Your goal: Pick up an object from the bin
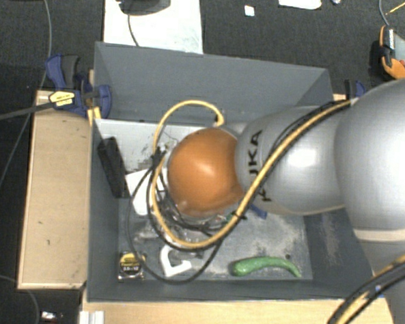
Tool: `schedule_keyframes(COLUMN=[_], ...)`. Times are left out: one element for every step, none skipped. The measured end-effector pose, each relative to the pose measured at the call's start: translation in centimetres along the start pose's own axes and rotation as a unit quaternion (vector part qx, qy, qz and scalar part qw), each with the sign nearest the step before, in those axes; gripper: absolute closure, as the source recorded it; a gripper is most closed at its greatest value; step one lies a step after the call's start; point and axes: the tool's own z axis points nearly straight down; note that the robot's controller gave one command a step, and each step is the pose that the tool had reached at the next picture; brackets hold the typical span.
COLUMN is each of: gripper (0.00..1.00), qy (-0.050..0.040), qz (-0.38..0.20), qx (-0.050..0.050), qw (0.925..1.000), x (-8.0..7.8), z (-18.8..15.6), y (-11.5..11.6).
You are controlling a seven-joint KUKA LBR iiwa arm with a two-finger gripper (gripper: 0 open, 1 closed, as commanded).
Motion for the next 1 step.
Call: schedule_keyframes(gripper=[1.00], qy=[-0.0022], qz=[-0.123], qx=[0.003], qw=[0.9925], x=[0.98], z=[-0.12], y=[2.66])
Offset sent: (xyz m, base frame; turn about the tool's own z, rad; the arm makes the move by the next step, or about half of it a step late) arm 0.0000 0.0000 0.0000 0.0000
